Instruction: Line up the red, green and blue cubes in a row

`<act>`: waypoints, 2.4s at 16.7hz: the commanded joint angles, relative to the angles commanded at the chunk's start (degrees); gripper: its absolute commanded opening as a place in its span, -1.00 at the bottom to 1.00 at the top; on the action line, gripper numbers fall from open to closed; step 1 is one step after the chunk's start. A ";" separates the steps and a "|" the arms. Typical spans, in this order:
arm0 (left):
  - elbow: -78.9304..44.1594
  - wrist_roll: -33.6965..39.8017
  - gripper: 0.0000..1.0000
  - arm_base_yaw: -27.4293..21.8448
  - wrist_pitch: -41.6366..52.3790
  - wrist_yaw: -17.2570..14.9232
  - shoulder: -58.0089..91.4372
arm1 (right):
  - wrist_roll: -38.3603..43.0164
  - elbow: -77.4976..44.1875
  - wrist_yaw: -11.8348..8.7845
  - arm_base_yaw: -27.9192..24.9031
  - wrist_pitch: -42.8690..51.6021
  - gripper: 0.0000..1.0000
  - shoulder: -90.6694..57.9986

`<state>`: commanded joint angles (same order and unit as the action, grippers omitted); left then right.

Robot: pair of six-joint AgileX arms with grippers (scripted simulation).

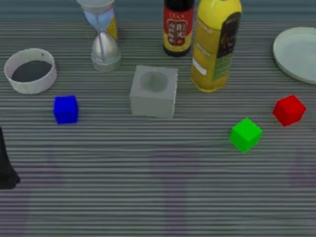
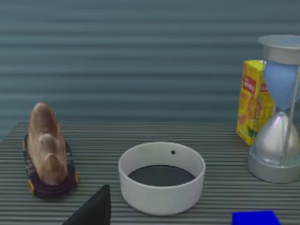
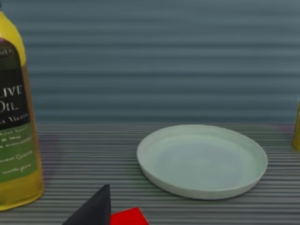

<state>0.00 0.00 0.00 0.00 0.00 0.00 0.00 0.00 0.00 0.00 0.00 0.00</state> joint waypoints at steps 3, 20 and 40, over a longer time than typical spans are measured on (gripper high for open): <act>0.00 0.00 1.00 0.00 0.00 0.00 0.00 | -0.10 -0.57 -0.03 -0.07 0.41 1.00 -0.57; 0.00 0.00 1.00 0.00 0.00 0.00 0.00 | -11.59 -70.89 0.18 -4.57 47.10 1.00 -85.53; 0.00 0.00 1.00 0.00 0.00 0.00 0.00 | -17.73 -106.50 0.20 -6.89 68.04 1.00 -128.65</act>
<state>0.00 0.00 0.00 0.00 0.00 0.00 -17.73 -106.50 0.20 -6.89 68.04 -128.65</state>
